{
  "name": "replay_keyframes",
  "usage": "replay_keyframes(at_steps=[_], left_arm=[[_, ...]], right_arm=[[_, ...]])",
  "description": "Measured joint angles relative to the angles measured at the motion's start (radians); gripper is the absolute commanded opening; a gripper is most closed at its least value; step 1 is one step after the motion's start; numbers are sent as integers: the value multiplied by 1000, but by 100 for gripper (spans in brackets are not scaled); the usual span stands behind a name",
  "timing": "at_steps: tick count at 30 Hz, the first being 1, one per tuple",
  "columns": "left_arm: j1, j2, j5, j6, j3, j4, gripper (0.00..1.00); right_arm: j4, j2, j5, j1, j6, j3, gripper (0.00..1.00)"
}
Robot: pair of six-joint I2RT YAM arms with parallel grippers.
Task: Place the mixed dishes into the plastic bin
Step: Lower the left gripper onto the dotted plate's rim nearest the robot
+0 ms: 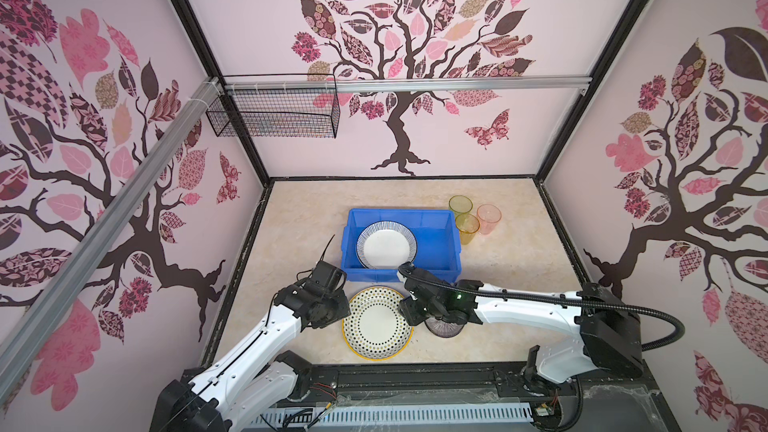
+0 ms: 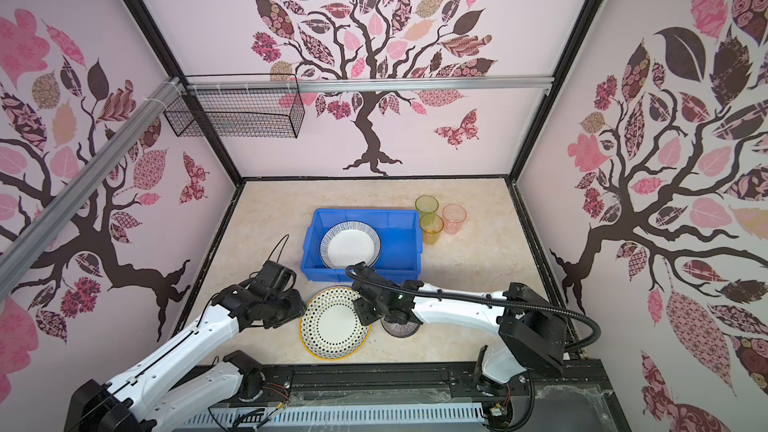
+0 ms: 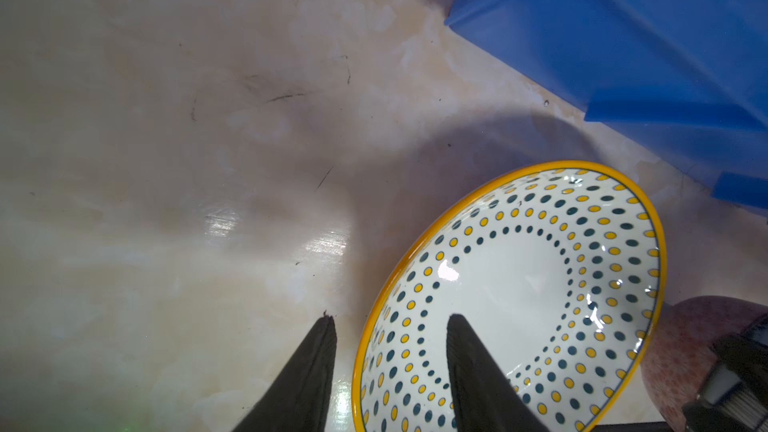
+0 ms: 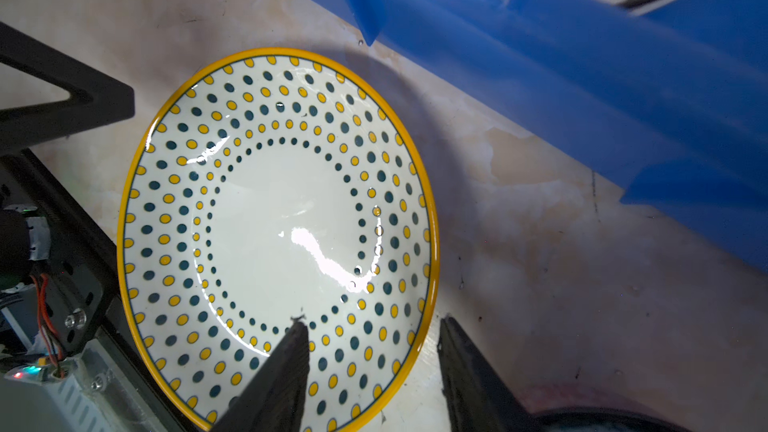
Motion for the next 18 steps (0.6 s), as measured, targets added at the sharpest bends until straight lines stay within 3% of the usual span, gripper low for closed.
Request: replay_keyframes(at_steps=[18], left_arm=[[-58, 23, 23, -61, -106, 92, 45]], right_arm=[[-6, 0, -5, 0, -15, 6, 54]])
